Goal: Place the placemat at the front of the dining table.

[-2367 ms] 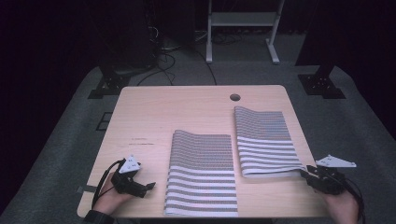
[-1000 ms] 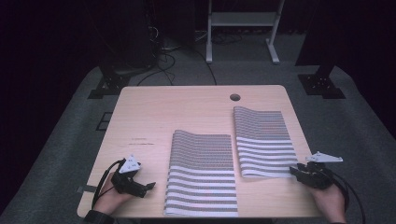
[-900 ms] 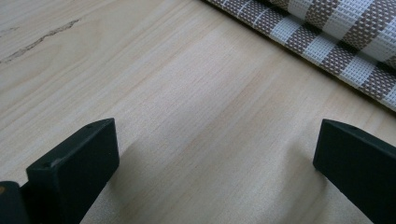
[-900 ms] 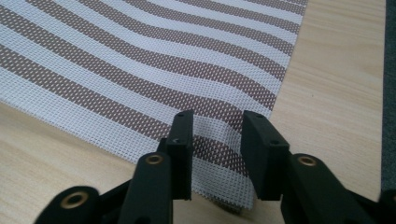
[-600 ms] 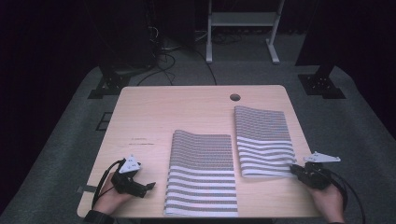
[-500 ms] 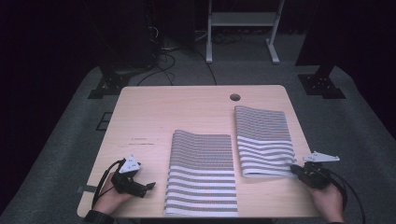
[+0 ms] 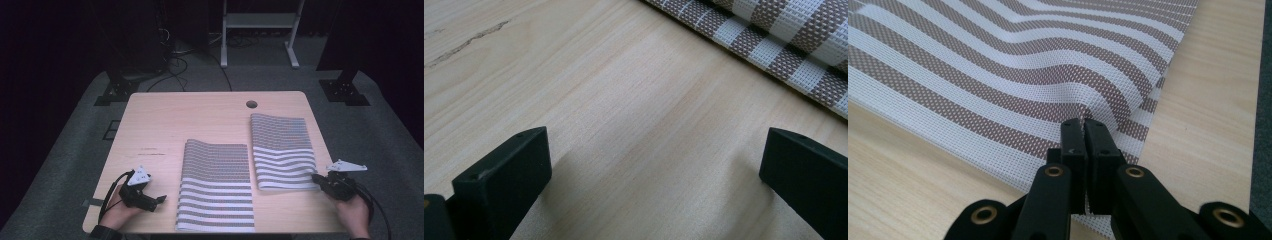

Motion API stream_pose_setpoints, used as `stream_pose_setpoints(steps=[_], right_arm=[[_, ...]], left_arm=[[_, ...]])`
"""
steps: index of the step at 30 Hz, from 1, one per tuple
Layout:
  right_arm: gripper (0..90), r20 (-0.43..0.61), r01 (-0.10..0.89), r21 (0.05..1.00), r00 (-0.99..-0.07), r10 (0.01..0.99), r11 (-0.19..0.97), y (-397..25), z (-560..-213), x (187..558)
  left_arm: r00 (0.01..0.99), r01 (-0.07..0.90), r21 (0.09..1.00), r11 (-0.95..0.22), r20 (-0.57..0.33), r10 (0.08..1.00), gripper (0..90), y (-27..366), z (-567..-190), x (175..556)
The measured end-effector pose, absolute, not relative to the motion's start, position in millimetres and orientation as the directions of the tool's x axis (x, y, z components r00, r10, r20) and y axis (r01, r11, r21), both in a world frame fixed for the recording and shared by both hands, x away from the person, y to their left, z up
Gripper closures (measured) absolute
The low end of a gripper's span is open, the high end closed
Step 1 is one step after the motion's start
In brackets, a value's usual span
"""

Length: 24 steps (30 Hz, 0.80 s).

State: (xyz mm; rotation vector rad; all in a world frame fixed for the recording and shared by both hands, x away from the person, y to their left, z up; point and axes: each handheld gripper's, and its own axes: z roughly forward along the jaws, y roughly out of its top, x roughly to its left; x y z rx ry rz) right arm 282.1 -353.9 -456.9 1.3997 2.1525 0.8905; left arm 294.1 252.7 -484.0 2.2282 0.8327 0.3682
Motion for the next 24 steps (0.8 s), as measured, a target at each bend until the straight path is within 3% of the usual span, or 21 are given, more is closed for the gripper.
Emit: stream_pose_setpoints(steps=[14, 24], right_arm=[[88.1, -0.044, 0.563, 0.763, -0.443, 0.896, 0.316, -337.0, -427.5, 276.2], [88.2, -0.05, 0.511, 0.799, -0.468, 0.882, 0.317, -327.4, -411.2, 279.2]], left_arm=[[0.762, 0.441, 0.717, -0.539, 0.017, 0.647, 0.0, 250.5, -482.4, 293.6], [0.759, 0.409, 0.783, -0.469, -0.007, 0.651, 0.0, 250.9, -469.2, 292.5]])
